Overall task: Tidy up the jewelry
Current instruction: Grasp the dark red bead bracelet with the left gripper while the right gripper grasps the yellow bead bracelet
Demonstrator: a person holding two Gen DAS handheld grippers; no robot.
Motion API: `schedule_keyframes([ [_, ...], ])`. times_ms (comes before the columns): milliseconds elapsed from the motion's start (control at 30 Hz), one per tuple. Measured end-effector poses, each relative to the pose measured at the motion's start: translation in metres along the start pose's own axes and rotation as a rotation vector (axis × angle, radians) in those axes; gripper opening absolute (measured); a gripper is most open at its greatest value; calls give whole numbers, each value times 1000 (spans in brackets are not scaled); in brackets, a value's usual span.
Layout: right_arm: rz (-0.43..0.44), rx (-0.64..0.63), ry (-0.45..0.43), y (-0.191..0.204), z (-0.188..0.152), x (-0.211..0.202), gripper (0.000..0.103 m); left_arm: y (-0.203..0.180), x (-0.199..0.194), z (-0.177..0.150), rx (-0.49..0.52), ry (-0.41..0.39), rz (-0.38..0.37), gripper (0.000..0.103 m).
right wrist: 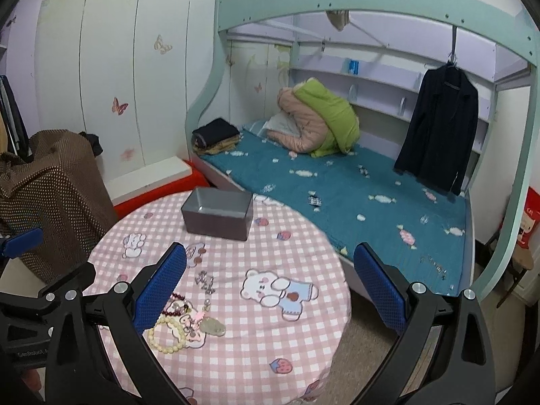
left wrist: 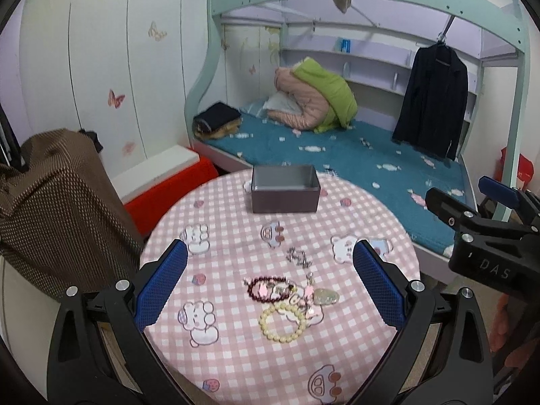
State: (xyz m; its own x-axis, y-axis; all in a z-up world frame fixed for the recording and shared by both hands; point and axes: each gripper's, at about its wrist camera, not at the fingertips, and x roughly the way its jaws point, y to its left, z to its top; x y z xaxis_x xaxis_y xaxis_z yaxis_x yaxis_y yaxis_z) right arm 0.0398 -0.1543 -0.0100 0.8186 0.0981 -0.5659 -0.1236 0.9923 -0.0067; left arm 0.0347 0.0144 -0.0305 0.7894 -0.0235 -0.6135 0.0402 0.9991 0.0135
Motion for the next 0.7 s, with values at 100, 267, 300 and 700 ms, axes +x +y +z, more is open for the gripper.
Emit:
schedule_keyframes([
  [100, 14, -2, 33, 2, -4, 8, 95, 4, 13, -6, -7, 58, -19, 98],
  [267, 89, -14, 112, 9, -15, 31, 95, 13, 42, -14, -15, 171, -41, 98],
  [300, 93, -18, 127, 11, -17, 35, 95, 15, 51, -16, -15, 201, -41, 98],
  [700, 133, -67, 392, 31, -54, 112, 95, 64, 156, -39, -148, 536, -62, 75],
])
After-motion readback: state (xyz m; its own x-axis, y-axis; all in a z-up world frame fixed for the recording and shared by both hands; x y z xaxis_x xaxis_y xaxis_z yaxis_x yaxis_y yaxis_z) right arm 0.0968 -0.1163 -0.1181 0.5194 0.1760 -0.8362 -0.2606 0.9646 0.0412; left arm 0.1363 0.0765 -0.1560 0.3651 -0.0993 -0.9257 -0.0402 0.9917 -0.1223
